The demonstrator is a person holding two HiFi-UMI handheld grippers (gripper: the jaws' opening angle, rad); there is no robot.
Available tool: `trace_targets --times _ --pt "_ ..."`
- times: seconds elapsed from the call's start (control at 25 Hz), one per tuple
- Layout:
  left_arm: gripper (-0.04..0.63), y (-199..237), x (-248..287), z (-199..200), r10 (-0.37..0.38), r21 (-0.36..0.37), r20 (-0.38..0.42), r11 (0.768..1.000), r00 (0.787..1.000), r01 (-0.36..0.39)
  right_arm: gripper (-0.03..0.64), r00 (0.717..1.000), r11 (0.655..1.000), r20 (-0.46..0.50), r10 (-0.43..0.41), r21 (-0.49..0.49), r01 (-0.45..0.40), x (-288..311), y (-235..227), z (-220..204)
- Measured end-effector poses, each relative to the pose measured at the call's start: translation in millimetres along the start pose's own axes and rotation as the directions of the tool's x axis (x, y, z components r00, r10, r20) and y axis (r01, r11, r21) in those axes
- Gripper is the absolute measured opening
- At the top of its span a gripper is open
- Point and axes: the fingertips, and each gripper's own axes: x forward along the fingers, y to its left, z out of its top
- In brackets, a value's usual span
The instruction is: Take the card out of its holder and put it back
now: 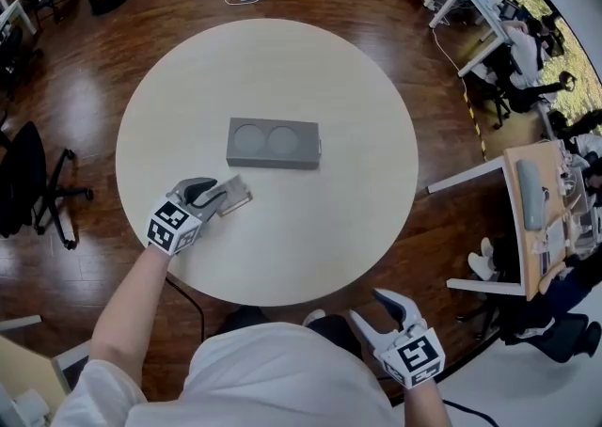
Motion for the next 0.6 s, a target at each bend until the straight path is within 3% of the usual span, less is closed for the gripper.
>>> trace_targets --times 0.12,0.24,0.4,0.6 --pt "0.168 -4 -15 12 0.065 -0.012 0.010 0.998 0.998 -0.065 0.212 0.999 0.999 0.017 0.039 -0.033 -0.039 -5 -19 9" --pt "0.187 -10 -47 22 0.179 0.000 0.031 0.984 0.983 -0.179 0.212 0.994 0.992 0.037 0.102 -0.084 -0.099 -4 -36 14" --pt "0.187 -58 -96 39 0.362 -0.096 0.110 0.931 0.926 -0.353 0.212 0.974 0.951 0.027 0.224 -0.223 -0.213 -15 -66 9" --pt "0.187 -180 -115 44 0.510 -0.323 0.194 0.840 0.838 -0.436 0.212 0.926 0.862 0.024 0.377 -0.375 -0.341 -27 -96 -7"
